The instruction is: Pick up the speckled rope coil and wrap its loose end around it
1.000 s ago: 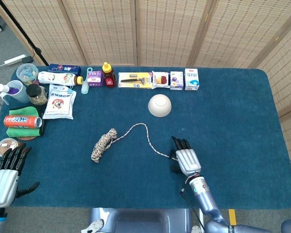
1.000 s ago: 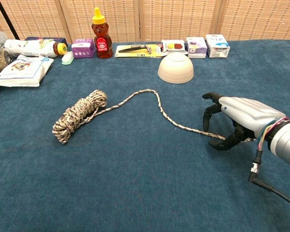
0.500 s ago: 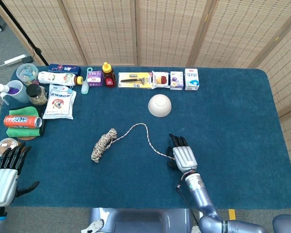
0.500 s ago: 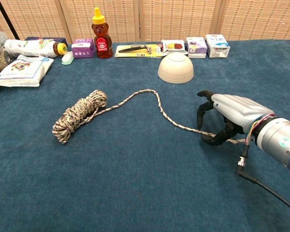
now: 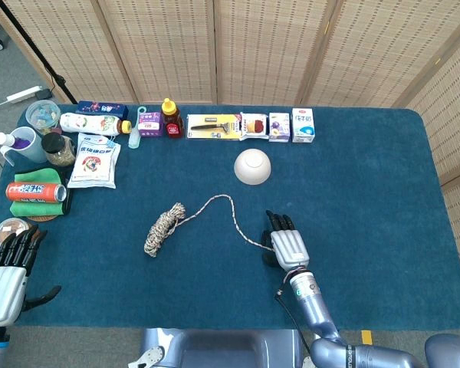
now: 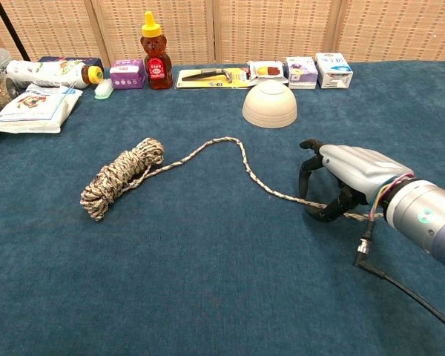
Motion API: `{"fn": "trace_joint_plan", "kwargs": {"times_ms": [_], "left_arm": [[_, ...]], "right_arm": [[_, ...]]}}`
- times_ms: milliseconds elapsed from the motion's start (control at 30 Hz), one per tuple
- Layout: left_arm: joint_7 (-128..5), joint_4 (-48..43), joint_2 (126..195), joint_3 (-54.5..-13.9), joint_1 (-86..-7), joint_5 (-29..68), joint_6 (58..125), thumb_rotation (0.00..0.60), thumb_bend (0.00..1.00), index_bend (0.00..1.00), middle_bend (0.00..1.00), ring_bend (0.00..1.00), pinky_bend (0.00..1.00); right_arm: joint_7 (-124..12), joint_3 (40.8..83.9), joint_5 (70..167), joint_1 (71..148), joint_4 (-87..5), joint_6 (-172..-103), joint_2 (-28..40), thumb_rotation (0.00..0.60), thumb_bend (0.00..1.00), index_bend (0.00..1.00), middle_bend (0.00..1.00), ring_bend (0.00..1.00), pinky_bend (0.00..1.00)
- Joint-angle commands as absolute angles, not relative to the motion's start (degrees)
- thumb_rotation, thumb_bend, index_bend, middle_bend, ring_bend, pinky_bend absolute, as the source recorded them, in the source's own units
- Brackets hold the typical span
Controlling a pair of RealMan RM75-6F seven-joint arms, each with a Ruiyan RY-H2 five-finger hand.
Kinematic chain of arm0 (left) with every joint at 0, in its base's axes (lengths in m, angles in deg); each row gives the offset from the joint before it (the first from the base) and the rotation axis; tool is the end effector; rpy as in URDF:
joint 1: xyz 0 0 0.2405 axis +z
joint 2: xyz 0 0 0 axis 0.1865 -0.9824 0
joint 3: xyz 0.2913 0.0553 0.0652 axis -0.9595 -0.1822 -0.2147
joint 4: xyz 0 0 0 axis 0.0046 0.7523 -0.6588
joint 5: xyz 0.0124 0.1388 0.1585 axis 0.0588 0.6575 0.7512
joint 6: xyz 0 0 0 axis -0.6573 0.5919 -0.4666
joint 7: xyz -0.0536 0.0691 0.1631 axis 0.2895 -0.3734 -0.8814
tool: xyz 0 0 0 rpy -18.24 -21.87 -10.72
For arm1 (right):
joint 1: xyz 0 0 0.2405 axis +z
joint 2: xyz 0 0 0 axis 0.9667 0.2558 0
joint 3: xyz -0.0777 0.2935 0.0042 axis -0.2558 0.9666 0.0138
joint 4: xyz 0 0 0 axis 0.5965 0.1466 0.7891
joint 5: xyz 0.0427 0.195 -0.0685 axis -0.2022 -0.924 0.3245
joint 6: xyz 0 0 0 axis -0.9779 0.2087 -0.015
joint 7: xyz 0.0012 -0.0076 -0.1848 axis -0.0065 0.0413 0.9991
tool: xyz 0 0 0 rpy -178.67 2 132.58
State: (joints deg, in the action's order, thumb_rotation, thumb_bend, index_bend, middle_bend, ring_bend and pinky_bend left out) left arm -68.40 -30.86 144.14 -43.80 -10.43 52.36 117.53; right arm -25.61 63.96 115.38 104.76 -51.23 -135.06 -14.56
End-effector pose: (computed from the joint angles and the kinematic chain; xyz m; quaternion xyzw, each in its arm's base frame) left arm -0.3139 0.1780 0.1500 -0.5961 -0.3984 -0.4166 0.5589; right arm -0.2001 -0.3403 -0.1049 0.6710 -0.4850 0.3541 0.4349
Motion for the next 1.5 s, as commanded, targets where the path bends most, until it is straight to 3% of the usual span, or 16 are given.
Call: {"fn": "trace_joint_plan", "kwargs": {"times_ms": [33,1500], "left_arm": [[-68.4,-30.9,144.2,-43.8,-10.4,52.4,117.5,0.6,0.09,0.0,0.0,0.0,0.0],[-68.7,-30.9,144.3,-44.0,-10.4,52.5,117.6,0.6,0.09,0.0,0.0,0.0,0.0]], "right_arm": [[-25.5,63.9,115.2,104.9,-51.2,-135.1,-14.6,0.6,0.4,0.49,0.0,0.0,0.0],[-25.3,63.5,112.2,107.2,-49.5,-136.2,-16.0,0.6,0.42,0.51,0.0,0.0,0.0]]}}
